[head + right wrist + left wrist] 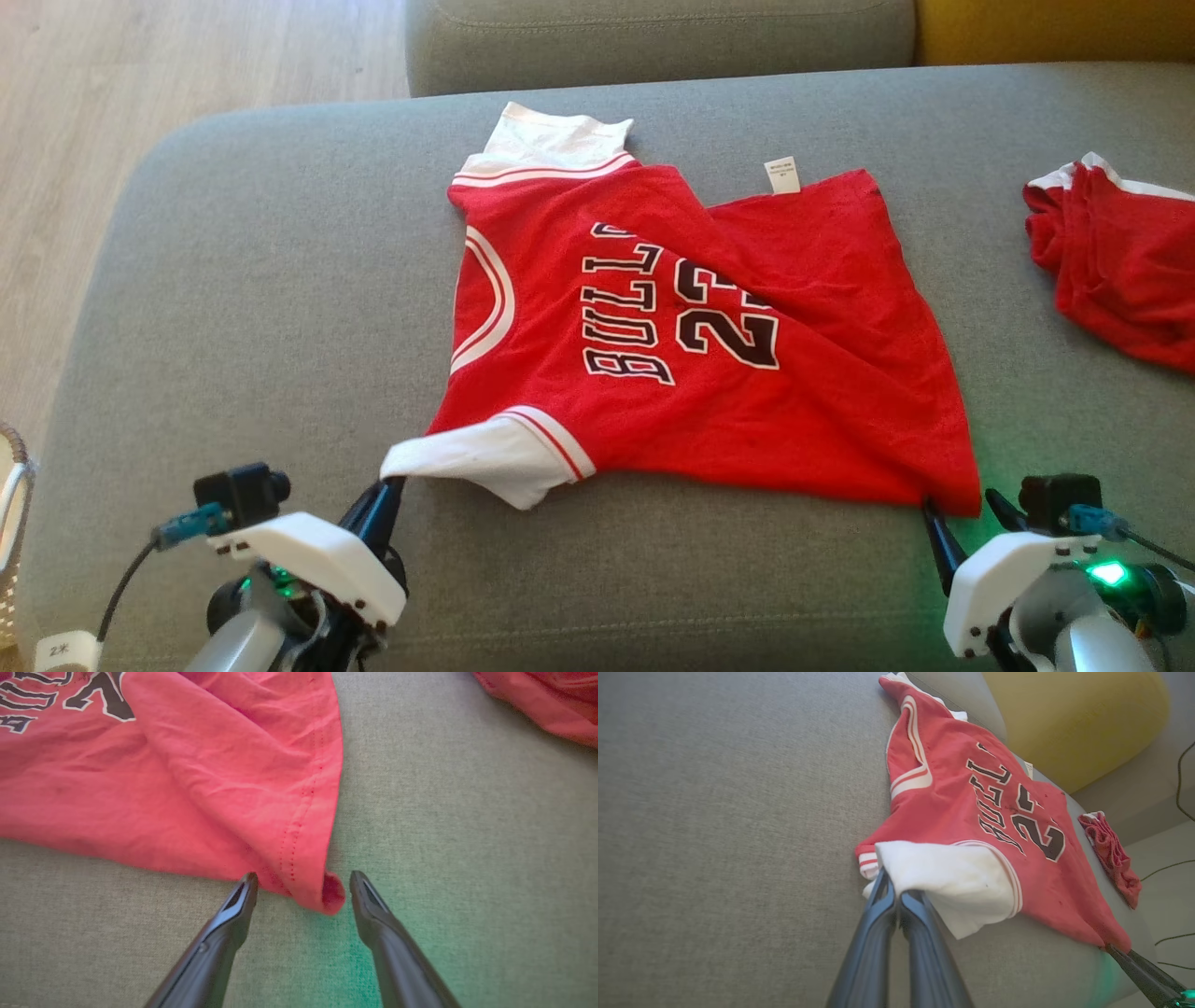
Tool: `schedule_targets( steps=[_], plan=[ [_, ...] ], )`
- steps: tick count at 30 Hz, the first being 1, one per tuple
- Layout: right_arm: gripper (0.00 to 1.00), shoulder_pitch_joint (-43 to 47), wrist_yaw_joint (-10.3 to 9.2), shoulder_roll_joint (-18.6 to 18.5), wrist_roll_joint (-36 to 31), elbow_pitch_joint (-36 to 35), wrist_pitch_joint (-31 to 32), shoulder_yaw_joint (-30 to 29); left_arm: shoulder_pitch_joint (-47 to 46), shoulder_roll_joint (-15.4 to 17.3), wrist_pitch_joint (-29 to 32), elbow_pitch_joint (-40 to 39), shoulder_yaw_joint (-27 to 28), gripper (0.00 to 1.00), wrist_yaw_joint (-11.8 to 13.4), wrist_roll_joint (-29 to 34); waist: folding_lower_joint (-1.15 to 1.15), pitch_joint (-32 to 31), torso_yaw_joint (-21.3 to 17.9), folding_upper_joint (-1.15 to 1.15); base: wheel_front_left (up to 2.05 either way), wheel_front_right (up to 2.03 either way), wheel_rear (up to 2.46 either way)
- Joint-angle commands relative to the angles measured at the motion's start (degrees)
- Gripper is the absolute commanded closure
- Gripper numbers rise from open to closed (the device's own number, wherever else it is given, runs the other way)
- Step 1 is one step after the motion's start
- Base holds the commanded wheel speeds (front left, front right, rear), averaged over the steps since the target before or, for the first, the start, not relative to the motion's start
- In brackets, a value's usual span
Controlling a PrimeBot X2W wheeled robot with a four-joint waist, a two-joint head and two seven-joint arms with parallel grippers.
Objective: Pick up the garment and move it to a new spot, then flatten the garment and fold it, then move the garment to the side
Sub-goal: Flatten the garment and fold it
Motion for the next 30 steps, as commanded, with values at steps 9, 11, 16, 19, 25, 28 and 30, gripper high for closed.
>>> schedule_targets(
  steps=[9, 11, 16, 19, 25, 28, 30],
  plan=[
    [0.0, -3.4, -0.02, -0.6, 2.22, 0.87, -0.49, 1.19, -4.7, 0.77, -3.2, 0.46, 4.05, 1.0, 2.1, 1.52, 0.0, 0.58, 0.33, 0.0, 0.0, 0.0, 0.0],
    [0.0, -3.5, -0.02, -0.6, 2.57, 1.31, -0.49, 1.21, -4.76, 0.66, -3.12, 0.6, 3.85, 1.0, 1.98, 1.51, 0.0, 0.61, 0.35, 0.0, 0.0, 0.0, 0.0],
    [0.0, -3.77, -0.02, -0.6, 3.39, 2.33, -0.5, 1.33, -4.88, 0.47, -3.15, 1.0, 3.49, 1.0, 1.78, 1.56, 0.0, 0.69, 0.36, 0.0, 0.0, 0.0, 0.0],
    [0.0, -3.96, -0.02, -0.6, 3.85, 2.9, -0.41, 1.45, -5.03, 0.41, -3.12, 1.25, 3.27, 1.0, 1.63, 1.61, 0.0, 0.72, 0.4, 0.0, 0.0, 0.0, 0.0],
    [0.72, -3.83, -0.02, -0.6, 5.85, 4.38, 1.32, 2.7, -5.23, 0.44, -3.08, 1.63, 3.04, 1.0, 1.6, 1.7, 0.0, 0.62, 0.47, 0.0, 0.0, 0.0, 0.0],
    [1.0, -3.55, -0.02, -0.6, 7.33, 4.82, 2.64, 3.93, -5.25, 0.61, -3.09, 1.9, 3.0, 1.0, 1.66, 1.74, 0.0, 0.36, 0.39, 0.0, 0.0, 0.0, 0.0],
    [1.0, -3.51, -0.02, -0.6, 8.29, 4.23, 2.6, 4.75, -5.21, 0.64, -3.06, 1.94, 2.93, 1.0, 1.73, 1.77, 0.0, 0.11, 0.31, 0.0, 0.0, 0.0, 0.0]
  ],
)
